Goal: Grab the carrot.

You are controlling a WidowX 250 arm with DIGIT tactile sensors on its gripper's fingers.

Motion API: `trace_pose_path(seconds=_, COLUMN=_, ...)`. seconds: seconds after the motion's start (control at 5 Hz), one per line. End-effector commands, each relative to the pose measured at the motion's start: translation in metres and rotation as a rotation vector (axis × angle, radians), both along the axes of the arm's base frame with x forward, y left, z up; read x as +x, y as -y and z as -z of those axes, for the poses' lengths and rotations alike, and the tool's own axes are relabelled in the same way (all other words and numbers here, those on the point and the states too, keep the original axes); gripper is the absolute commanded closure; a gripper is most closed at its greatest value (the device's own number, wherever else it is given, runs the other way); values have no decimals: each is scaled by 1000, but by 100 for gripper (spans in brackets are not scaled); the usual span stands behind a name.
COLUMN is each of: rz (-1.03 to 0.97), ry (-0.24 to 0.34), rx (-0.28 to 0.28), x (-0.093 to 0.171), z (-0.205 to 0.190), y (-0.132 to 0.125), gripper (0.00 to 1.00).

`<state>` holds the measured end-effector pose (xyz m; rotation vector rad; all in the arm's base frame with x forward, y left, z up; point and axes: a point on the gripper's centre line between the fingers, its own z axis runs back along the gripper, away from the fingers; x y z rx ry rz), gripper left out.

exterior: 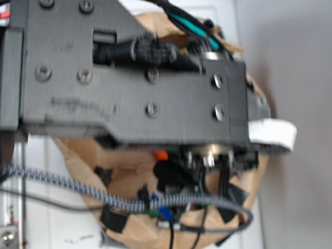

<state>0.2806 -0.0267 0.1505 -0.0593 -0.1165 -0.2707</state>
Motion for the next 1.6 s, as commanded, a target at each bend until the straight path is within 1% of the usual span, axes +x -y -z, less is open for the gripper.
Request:
trace_pose_path(seconds=0.0, rz=56, ry=47, rx=10, x=12, z=27, y=-8, gripper=0)
trace_pose_path(seconds=0.2, rz=141, ry=51, rx=-28, x=11, z=51, y=-1, gripper=0)
trace_pose_path(seconds=0.6, rz=222, ry=72, rx=46, x=-7, z=90, y=22, gripper=0)
trace_pose_path(seconds=0.8, rz=229, ry=78, rx=102, x=-12, z=110, y=37, gripper=0)
trace_pose_path(seconds=1.0, rz=223, ry=88, rx=128, x=-14, z=119, y=43, gripper=100)
trace_pose_path(seconds=1.2, rz=215, ry=87, rx=154, x=-12, z=123, y=48, gripper=100)
trace_pose_path(seconds=1.4, rz=185, ry=89, rx=145, x=-11, z=109, y=49, gripper=100)
